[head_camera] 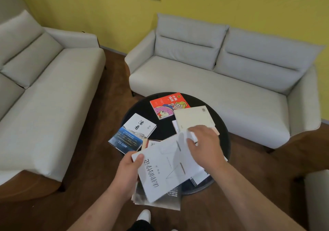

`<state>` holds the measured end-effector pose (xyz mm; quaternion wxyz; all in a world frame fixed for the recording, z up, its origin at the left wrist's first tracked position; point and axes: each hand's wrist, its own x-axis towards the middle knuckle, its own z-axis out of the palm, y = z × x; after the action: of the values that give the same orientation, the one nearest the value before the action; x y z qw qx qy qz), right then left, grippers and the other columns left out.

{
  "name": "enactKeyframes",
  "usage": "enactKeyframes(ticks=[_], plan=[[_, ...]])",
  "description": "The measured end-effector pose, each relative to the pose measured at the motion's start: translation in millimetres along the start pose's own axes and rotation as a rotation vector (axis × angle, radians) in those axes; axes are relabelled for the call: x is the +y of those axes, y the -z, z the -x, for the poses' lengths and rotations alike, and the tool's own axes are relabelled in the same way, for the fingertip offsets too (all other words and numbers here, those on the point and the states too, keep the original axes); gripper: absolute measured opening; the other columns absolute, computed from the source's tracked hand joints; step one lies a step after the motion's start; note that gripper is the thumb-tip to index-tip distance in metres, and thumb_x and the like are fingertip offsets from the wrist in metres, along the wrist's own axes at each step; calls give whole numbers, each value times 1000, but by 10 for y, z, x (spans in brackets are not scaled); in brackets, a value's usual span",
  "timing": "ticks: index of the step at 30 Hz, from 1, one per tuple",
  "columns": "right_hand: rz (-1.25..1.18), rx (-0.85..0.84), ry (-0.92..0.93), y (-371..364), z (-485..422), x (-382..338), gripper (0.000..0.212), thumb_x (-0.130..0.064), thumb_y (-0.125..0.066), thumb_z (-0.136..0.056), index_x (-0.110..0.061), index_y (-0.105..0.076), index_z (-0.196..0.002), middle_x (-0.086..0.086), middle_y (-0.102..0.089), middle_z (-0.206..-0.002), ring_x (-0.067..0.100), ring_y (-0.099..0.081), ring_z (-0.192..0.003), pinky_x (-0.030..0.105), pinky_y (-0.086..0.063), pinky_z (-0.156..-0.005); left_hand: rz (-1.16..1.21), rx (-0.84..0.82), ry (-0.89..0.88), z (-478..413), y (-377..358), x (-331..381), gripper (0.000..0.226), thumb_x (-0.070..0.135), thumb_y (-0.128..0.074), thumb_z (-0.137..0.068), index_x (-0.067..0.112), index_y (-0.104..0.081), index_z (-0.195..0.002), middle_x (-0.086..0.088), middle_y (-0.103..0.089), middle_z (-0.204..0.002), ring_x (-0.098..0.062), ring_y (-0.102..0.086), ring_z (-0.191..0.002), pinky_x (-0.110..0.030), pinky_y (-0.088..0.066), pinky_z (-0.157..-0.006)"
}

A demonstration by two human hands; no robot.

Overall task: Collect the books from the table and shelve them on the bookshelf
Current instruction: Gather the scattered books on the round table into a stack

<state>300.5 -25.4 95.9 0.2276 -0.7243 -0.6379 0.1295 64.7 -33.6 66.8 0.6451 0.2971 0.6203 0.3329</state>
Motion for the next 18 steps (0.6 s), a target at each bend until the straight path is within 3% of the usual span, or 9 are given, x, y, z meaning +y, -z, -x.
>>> enactKeyframes(ticks=[1, 2, 4, 6, 9, 11, 14, 18], plan=[[-67, 51, -167, -41, 57, 95, 42, -31, -67, -94, -18, -60, -133, 3, -61, -134, 25, -55, -123, 37, -41, -107, 93, 23, 78, 22, -27, -92, 10, 19, -47, -104, 13, -54, -109, -15, -70, -108, -32, -67, -104, -51, -54, -86], [-175, 0, -366, -139, 131, 204, 49, -34, -65, -94, -16, -54, -138, 5, -57, -138, 26, -53, -125, 40, -45, -106, 171, 38, 154, 50, -56, -173, 7, 14, -48, -103, 9, -52, -107, -19, -69, -108, -35, -67, -104, -51, -56, -82], [-421, -325, -701, -373, 317, 342, 64, -46, -61, -94, -12, -45, -145, 7, -56, -141, 29, -57, -124, 44, -49, -103, 189, 30, 253, 88, -66, -281, 4, 3, -50, -101, 2, -50, -104, -23, -69, -109, -37, -69, -101, -49, -59, -77], [-740, -582, -864, -569, 493, 405, 60, -52, -60, -92, -12, -53, -137, 6, -68, -130, 30, -67, -114, 46, -56, -97, -18, -6, 264, 64, 0, -344, 3, 1, -54, -97, 2, -54, -100, -20, -72, -107, -33, -72, -93, -47, -62, -78], [-885, -547, -884, -733, 585, 394, 32, -28, -64, -98, -15, -58, -126, 5, -74, -116, 27, -73, -104, 50, -61, -89, -706, 47, 18, -46, 136, -369, 10, 21, -56, -93, 15, -65, -91, -3, -70, -94, -18, -69, -83, -43, -61, -74], [-884, -481, -885, -771, 580, 337, 31, -16, -67, -95, -15, -58, -124, 6, -73, -115, 28, -72, -105, 55, -59, -90, -958, 49, -174, -99, 157, -332, 15, 35, -56, -92, 25, -63, -100, 6, -61, -100, -9, -61, -87, -28, -54, -67], [-848, -482, -863, -763, 553, 268, 25, -12, -67, -94, -17, -61, -117, 5, -73, -113, 28, -71, -104, 55, -58, -92, -906, -50, -173, -164, 85, -256, 18, 35, -58, -94, 24, -57, -108, 3, -56, -107, -9, -62, -86, -16, -45, -58], [-742, -507, -773, -766, 556, 179, 16, -12, -66, -94, -19, -59, -108, -2, -69, -109, 17, -68, -99, 30, -57, -76, -851, -58, -101, -212, 103, -176, 27, 34, -61, -94, 25, -53, -119, 9, -61, -111, -9, -66, -82, -17, -47, -58]])
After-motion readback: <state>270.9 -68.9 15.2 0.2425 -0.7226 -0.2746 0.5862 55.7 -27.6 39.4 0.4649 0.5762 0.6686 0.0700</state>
